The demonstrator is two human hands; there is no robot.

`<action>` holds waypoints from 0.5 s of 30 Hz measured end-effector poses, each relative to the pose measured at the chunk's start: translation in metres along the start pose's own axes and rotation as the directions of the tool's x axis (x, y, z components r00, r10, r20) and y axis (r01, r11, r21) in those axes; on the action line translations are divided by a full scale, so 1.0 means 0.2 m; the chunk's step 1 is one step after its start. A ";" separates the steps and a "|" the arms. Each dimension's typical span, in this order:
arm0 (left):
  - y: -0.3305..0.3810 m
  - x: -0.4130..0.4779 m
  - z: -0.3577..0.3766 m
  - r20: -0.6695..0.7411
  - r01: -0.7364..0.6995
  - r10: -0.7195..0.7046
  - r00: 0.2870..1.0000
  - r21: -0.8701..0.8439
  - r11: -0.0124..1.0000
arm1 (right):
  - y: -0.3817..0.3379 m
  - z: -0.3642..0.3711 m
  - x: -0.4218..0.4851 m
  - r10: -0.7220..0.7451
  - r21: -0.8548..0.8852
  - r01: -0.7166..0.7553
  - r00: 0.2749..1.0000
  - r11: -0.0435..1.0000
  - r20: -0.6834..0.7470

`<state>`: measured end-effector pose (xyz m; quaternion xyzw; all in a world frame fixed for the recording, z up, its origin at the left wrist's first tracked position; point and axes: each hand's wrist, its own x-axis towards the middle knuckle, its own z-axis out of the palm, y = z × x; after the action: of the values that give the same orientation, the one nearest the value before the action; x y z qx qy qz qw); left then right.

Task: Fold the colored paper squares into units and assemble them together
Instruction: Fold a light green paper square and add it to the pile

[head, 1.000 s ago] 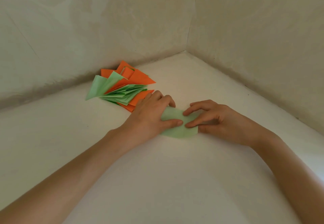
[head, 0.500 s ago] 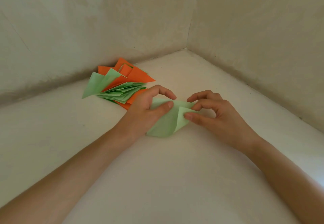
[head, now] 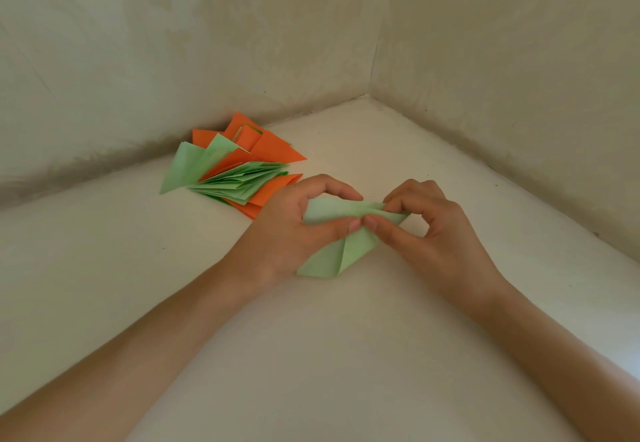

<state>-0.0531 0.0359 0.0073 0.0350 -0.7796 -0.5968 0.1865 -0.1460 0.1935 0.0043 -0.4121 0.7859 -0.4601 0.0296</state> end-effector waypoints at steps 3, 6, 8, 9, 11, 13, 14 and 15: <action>0.01 0.00 0.00 0.021 -0.039 0.038 0.999 0.018 0.999 | -0.01 0.00 0.00 -0.040 -0.051 0.038 0.998 0.998 -0.043; 0.01 -0.01 0.00 0.034 -0.072 0.071 0.997 0.006 0.997 | -0.01 0.01 -0.01 -0.073 -0.071 0.067 0.994 0.995 -0.078; 0.02 -0.01 0.00 0.033 -0.084 0.084 0.996 -0.009 0.996 | -0.01 0.01 -0.01 -0.072 -0.065 0.066 0.993 0.996 -0.090; 0.02 -0.01 0.00 0.034 -0.086 0.087 0.996 -0.016 0.996 | -0.01 0.01 -0.01 -0.067 -0.059 0.062 0.993 0.996 -0.093; 0.02 -0.02 0.00 0.038 -0.104 0.105 0.994 -0.012 0.994 | -0.02 0.01 -0.01 -0.057 -0.050 0.053 0.994 0.997 -0.093; 0.02 -0.02 0.01 0.040 -0.118 0.118 0.992 0.009 0.993 | -0.02 0.01 -0.01 -0.040 -0.040 0.037 0.995 0.999 -0.086; 0.02 -0.02 0.01 0.040 -0.122 0.121 0.992 0.020 0.992 | -0.02 0.01 -0.02 -0.028 -0.032 0.026 0.997 0.999 -0.079; 0.02 -0.02 0.01 0.042 -0.127 0.125 0.991 0.030 0.992 | -0.03 0.01 -0.02 -0.016 -0.023 0.015 0.997 1.000 -0.071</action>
<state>-0.0494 0.0403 0.0105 -0.0233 -0.7935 -0.5717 0.2073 -0.1402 0.1937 0.0066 -0.4018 0.7883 -0.4658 -0.0065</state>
